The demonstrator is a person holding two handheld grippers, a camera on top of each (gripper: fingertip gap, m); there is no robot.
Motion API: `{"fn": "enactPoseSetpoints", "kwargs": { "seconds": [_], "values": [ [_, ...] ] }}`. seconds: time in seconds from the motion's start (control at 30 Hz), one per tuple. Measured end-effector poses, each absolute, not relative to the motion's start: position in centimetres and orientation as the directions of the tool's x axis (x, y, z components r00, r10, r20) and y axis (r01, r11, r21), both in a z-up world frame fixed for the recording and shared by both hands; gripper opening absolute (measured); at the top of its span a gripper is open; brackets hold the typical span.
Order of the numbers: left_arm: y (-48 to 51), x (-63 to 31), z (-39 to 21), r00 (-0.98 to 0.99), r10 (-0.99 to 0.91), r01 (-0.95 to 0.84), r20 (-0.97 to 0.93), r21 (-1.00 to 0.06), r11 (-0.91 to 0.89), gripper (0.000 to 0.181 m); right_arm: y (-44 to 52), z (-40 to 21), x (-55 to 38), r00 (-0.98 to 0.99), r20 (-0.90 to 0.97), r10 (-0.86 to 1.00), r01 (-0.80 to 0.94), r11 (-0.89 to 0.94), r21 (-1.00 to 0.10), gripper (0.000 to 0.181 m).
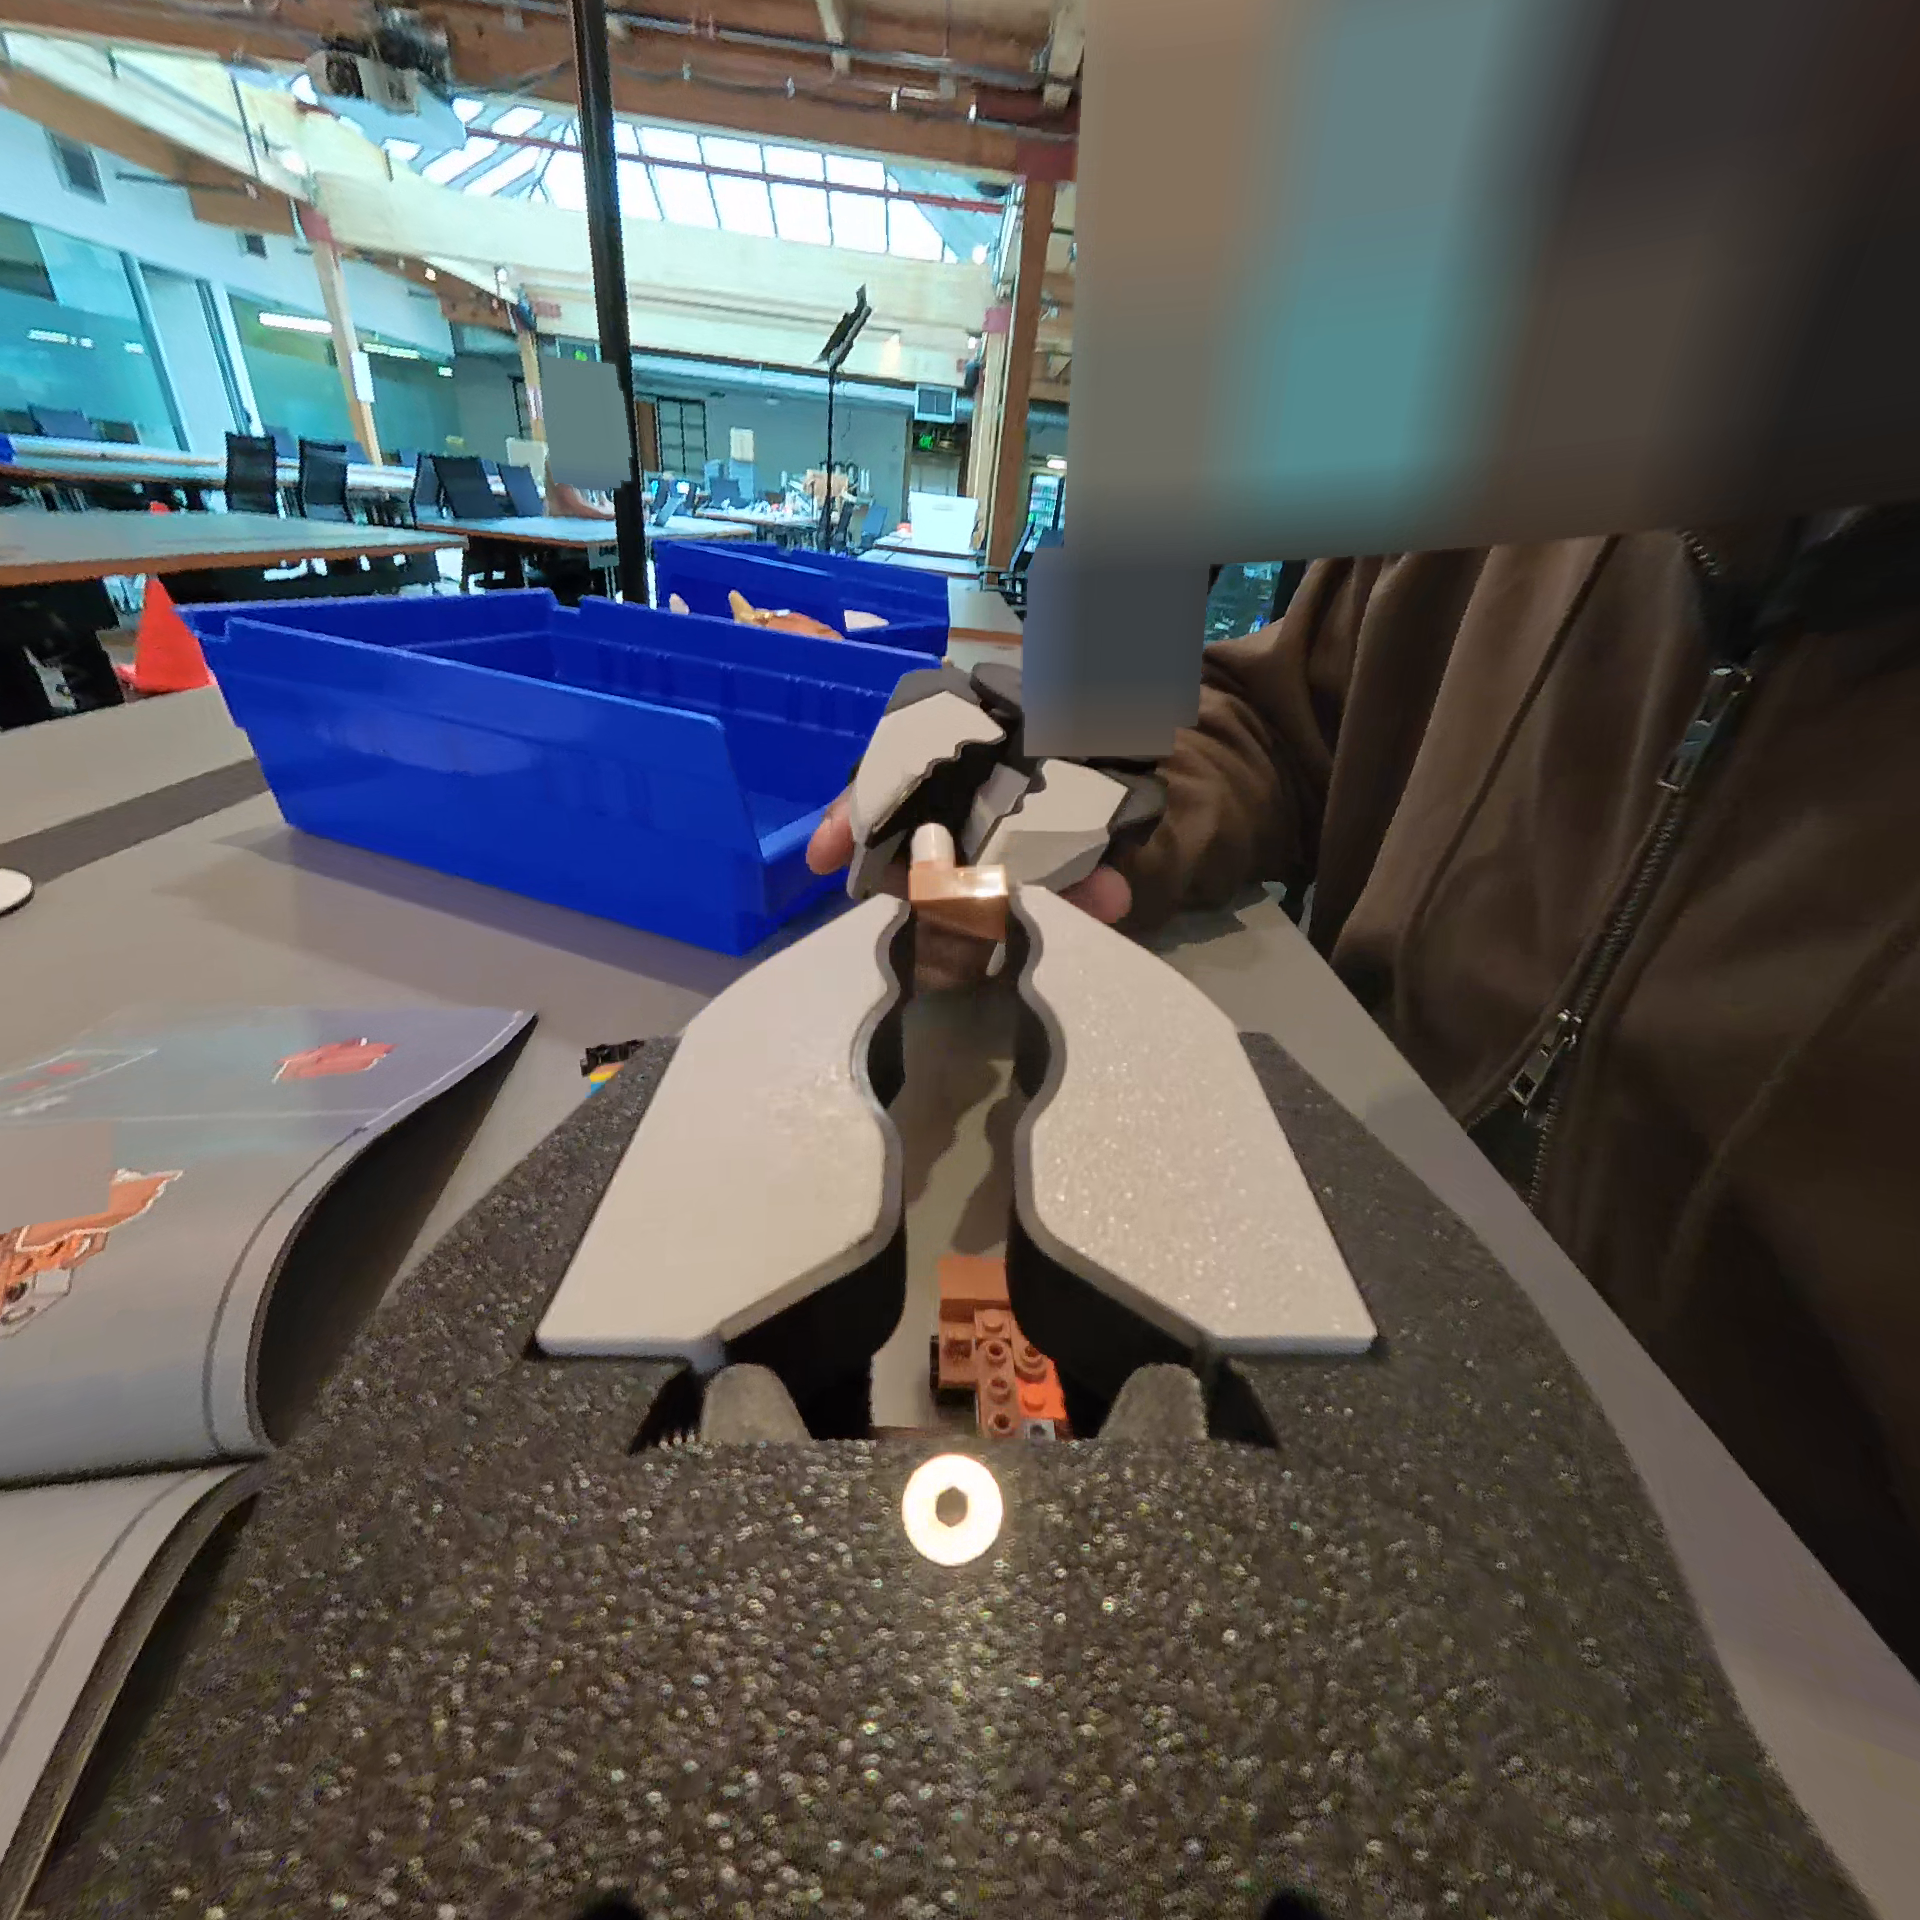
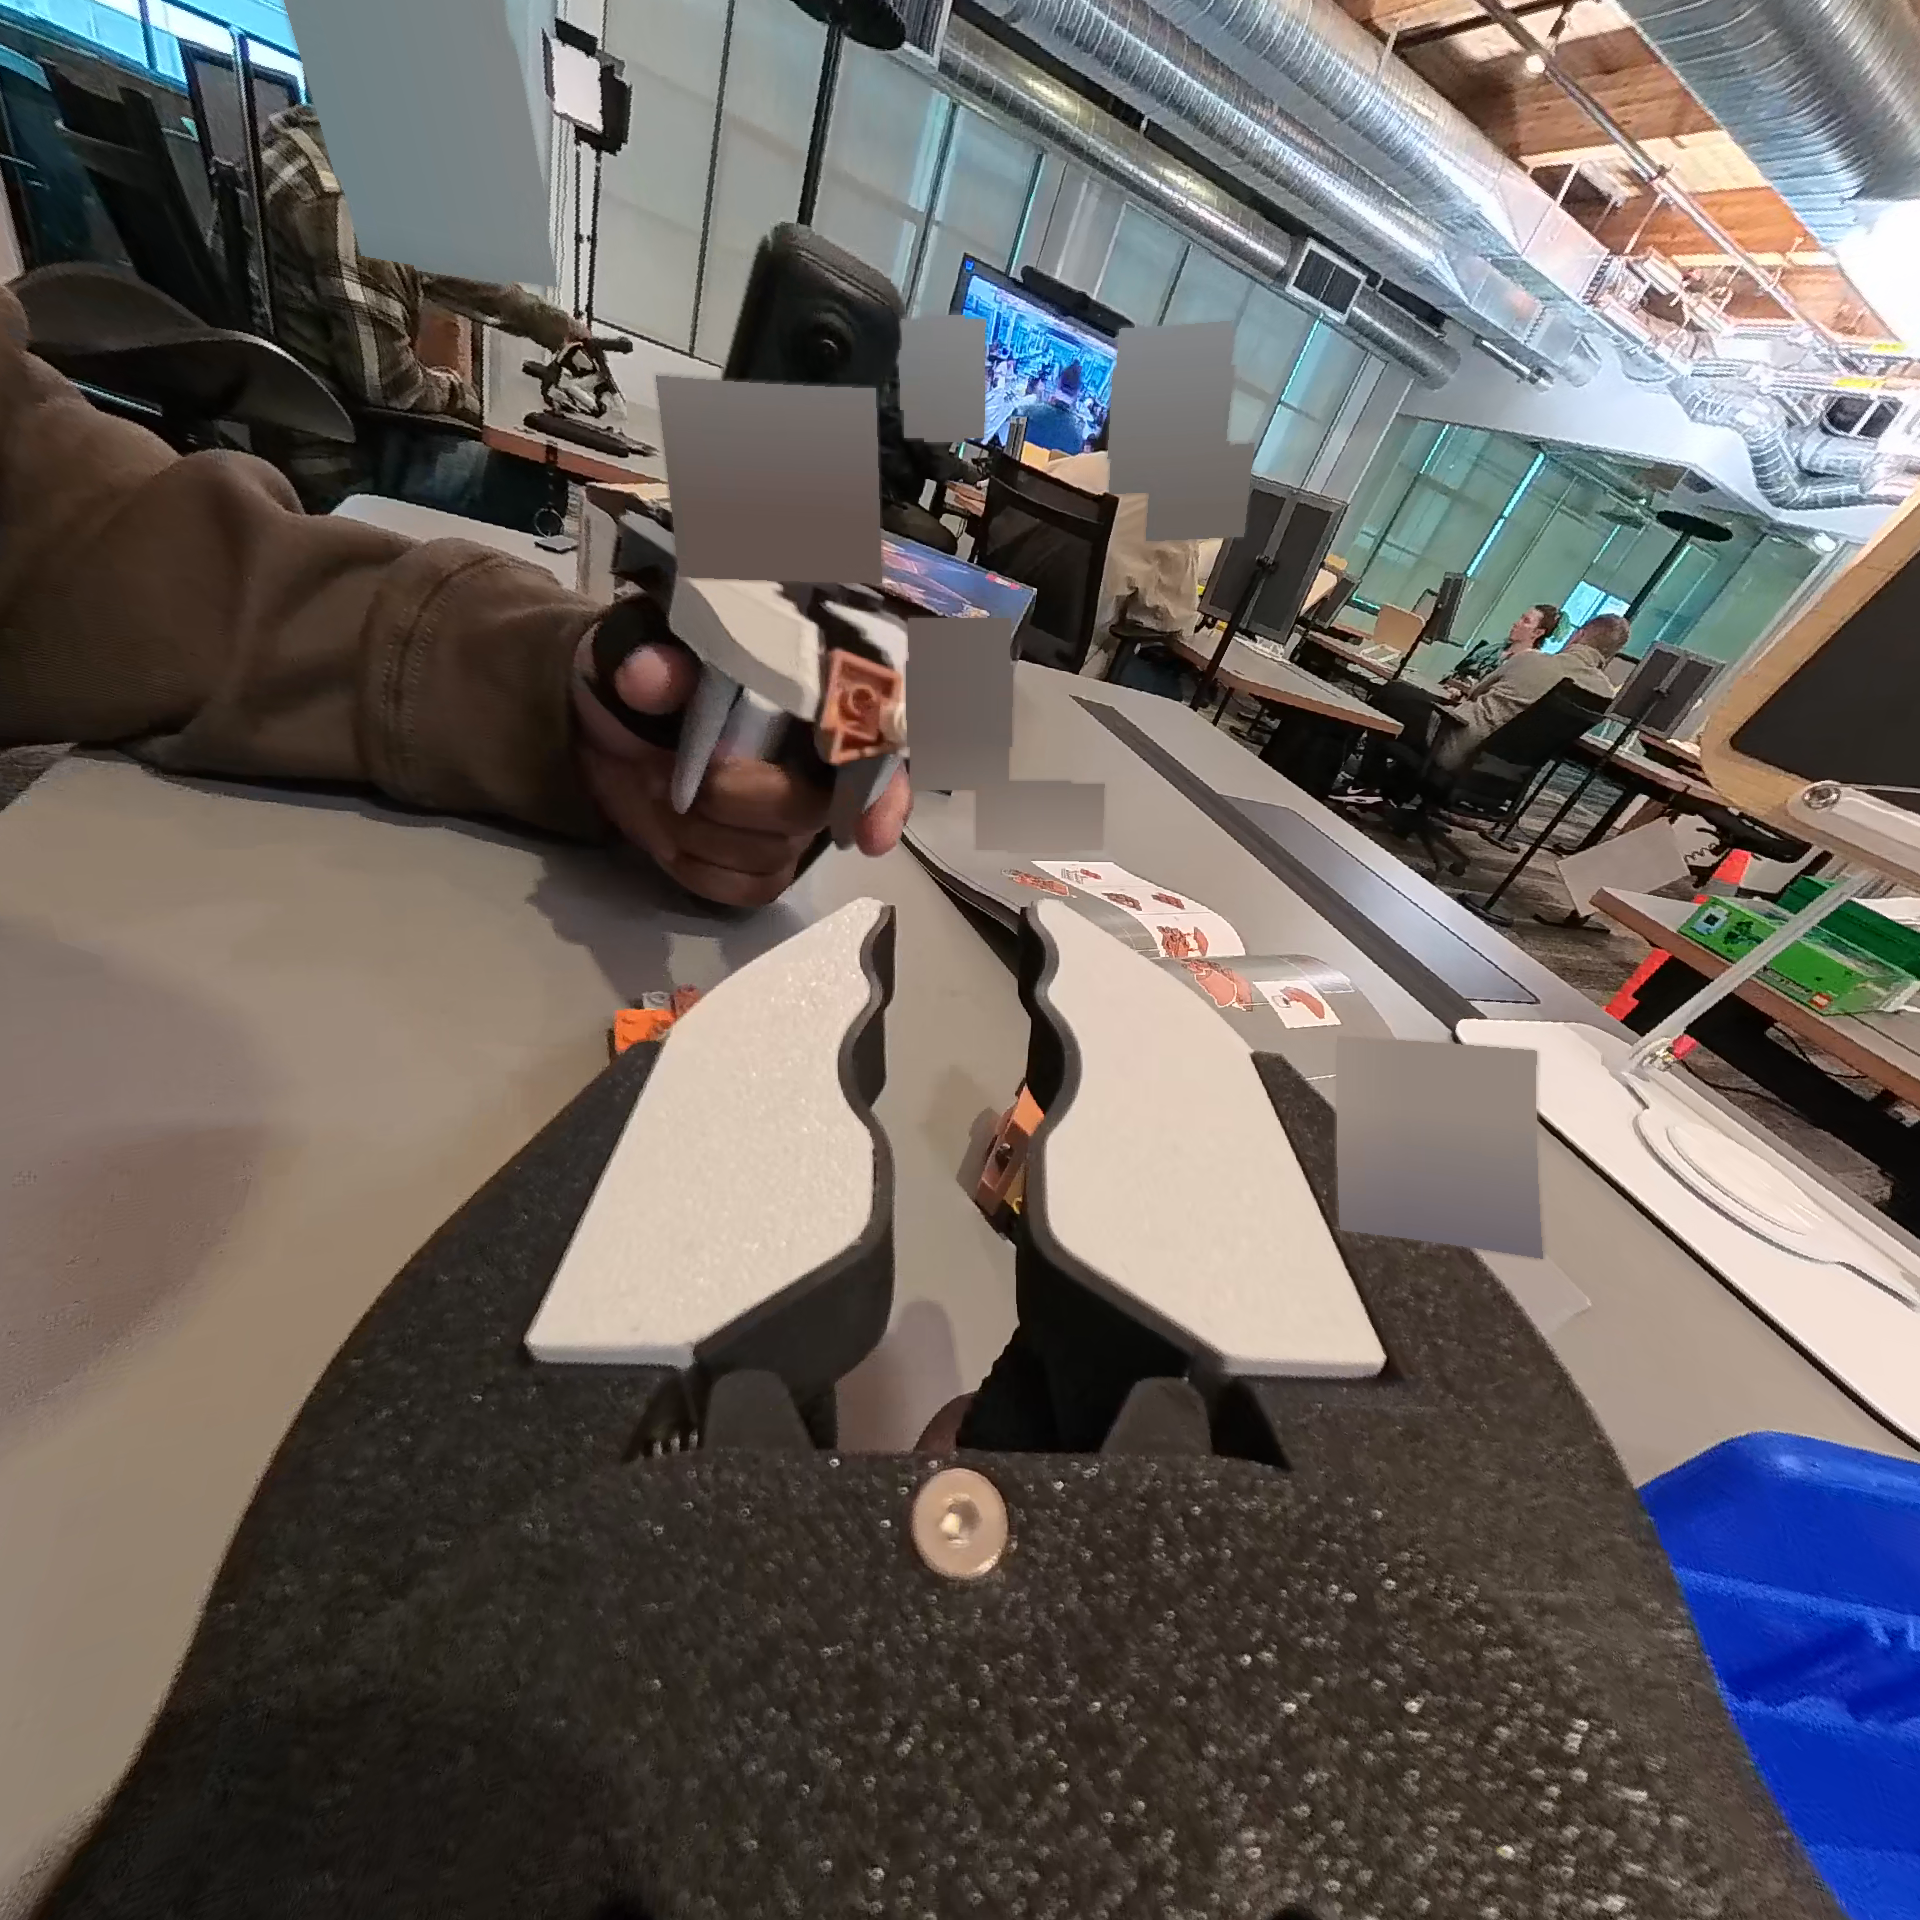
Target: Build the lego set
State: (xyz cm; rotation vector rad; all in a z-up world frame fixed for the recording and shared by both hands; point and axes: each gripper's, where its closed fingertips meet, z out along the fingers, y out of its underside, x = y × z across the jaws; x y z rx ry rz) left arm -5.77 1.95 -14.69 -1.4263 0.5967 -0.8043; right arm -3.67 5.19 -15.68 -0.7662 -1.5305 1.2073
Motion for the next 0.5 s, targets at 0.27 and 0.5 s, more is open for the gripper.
{"fn": "enactPoseSetpoints", "kwargs": {
  "seconds": [0.27, 0.5],
  "values": [
    [2.7, -5.7, -17.1, 0.648, -0.728, 0.066, 0.222, -0.970, -0.236, 0.016, 5.0, -15.8, -3.7, -0.303, 0.327, 0.895, -0.093, 0.314, -0.945, 0.022],
    [3.1, -5.7, -18.5, 0.588, -0.520, 0.291, 0.619, -0.762, -0.579, 0.016, 4.8, -16.3, -3.9, -0.288, 0.382, 0.879, -0.074, 0.377, -0.923, 0.022]
  ]
}}
